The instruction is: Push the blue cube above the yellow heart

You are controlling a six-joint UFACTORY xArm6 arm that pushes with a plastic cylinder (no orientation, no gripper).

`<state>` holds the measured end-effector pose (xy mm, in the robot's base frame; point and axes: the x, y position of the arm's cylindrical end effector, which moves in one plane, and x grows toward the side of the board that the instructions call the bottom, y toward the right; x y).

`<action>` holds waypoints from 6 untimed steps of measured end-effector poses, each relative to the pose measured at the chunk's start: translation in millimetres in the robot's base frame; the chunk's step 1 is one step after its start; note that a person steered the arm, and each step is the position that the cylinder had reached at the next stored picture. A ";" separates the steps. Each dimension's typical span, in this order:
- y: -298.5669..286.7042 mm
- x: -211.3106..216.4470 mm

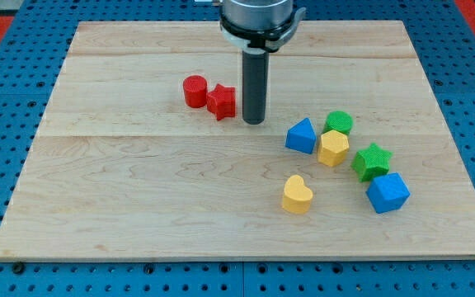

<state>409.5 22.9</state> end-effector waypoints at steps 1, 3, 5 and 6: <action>-30.0 -15.7; 18.0 -18.1; 163.2 -26.2; 189.3 -26.2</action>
<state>383.3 212.2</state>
